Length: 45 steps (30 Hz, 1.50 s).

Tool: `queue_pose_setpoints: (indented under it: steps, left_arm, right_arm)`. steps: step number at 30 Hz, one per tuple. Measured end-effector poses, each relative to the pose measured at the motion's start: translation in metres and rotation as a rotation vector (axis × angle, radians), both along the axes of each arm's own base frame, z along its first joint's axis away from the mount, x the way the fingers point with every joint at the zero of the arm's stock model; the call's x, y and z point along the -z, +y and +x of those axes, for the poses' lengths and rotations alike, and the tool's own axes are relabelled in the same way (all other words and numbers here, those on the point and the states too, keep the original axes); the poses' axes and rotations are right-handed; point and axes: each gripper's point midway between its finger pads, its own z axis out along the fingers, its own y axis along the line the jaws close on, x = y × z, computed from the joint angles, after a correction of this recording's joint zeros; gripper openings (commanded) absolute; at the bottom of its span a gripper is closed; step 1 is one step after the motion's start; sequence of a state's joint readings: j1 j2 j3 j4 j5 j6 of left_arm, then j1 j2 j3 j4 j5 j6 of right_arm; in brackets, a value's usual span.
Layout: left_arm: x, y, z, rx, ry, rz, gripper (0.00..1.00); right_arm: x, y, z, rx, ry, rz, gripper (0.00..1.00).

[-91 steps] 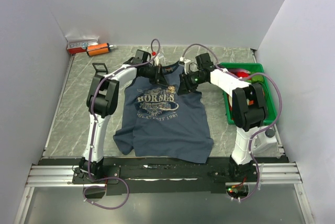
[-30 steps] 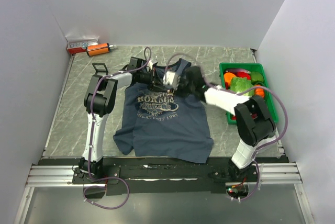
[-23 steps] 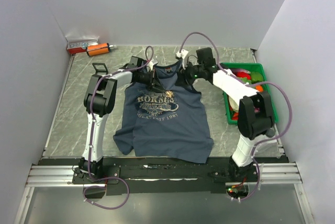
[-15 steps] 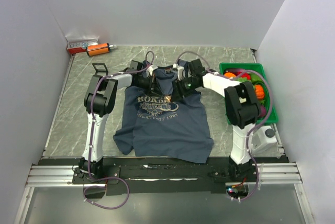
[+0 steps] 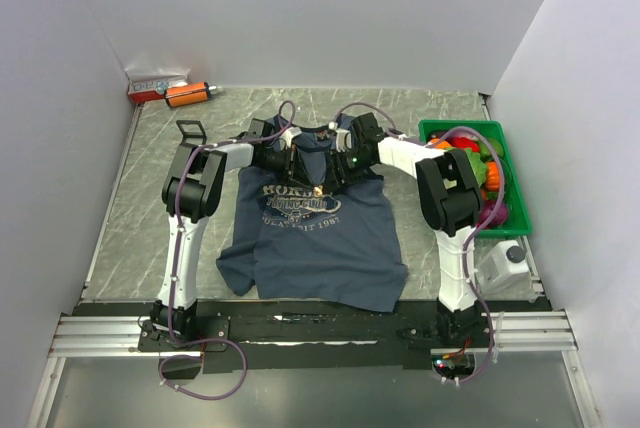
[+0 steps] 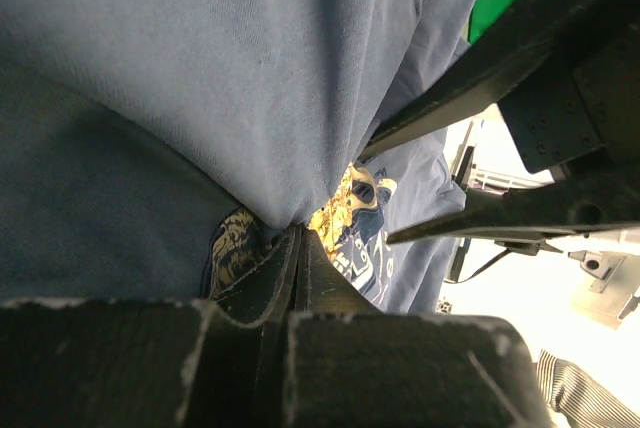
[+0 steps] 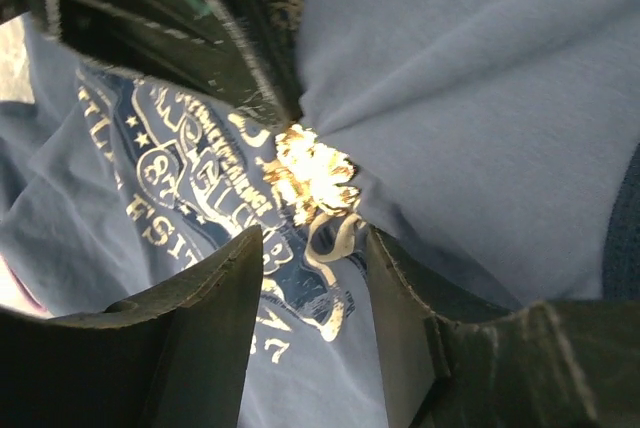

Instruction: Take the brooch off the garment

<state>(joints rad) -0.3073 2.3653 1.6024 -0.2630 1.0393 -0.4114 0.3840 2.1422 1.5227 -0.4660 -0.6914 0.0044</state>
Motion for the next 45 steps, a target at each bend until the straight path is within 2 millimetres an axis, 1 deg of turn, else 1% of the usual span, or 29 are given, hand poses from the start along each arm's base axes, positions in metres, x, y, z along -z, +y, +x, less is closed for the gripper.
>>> queue_pose_setpoints:
  steps: [3, 7, 14, 19, 29, 36, 45]
  left_arm:
    - [0.000, 0.000, 0.000, 0.001, -0.002, -0.001, 0.01]
    - [0.000, 0.000, 0.000, 0.004, -0.004, -0.004, 0.01]
    - [0.000, 0.000, 0.000, 0.004, -0.004, -0.005, 0.01]
    - [0.000, 0.000, 0.000, 0.005, -0.005, -0.005, 0.01]
    - [0.000, 0.000, 0.000, 0.006, -0.003, -0.009, 0.01]
    - [0.000, 0.000, 0.000, 0.006, -0.002, -0.010, 0.01]
    - [0.000, -0.001, 0.001, 0.005, 0.004, -0.013, 0.01]
  right_arm:
    - [0.002, 0.000, 0.002, 0.024, 0.016, -0.016, 0.52]
    - [0.004, 0.004, 0.011, 0.036, -0.002, -0.048, 0.53]
    - [0.004, 0.011, 0.014, 0.052, 0.012, -0.061, 0.53]
    - [0.005, 0.013, 0.015, 0.055, 0.005, -0.081, 0.51]
    - [0.007, 0.018, 0.017, 0.046, -0.025, -0.156, 0.45]
    - [0.008, 0.017, 0.017, 0.033, -0.050, -0.196, 0.41]
    - [0.010, 0.017, 0.017, 0.023, -0.079, -0.243, 0.41]
